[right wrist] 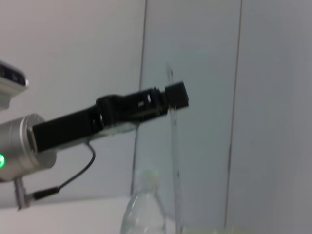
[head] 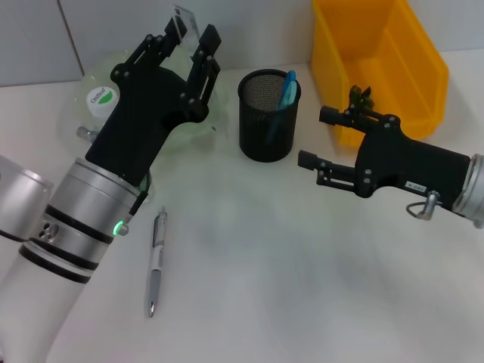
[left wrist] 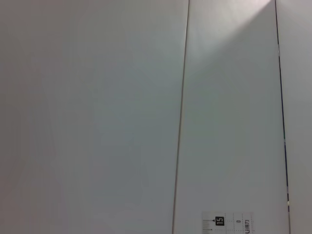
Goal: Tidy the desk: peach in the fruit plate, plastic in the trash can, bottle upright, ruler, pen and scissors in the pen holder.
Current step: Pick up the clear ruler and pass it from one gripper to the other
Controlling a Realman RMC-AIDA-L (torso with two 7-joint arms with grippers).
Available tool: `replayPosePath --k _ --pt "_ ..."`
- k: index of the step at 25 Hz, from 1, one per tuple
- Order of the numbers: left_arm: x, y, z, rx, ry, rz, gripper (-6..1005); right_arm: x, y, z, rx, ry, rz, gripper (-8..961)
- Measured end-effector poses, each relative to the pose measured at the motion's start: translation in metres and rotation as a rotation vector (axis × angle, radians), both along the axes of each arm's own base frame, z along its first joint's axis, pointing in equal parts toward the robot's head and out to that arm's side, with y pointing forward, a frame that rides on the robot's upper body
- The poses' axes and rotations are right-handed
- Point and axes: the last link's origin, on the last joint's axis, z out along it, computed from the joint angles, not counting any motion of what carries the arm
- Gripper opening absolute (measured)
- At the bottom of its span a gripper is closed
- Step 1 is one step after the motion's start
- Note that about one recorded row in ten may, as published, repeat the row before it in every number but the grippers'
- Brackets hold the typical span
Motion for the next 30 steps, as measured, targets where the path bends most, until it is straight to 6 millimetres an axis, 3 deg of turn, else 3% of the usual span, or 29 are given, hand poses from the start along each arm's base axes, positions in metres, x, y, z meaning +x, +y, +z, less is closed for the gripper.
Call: replayPosePath --k 8,14,30 --pt "0.006 0.002 -0.001 0.006 0.013 -0.017 425 -0.006 -0.002 -0.021 0.110 0.100 -0.021 768" --pt "0.012 0.004 -0.006 0.010 0.049 -0.037 428 -0.018 0.004 -0.042 0.087 0.108 -0.039 767" --pt "0.019 0.014 -0.015 -0.029 0.095 -0.017 437 -0.041 0.016 -0.058 0.049 0.160 -0.061 764"
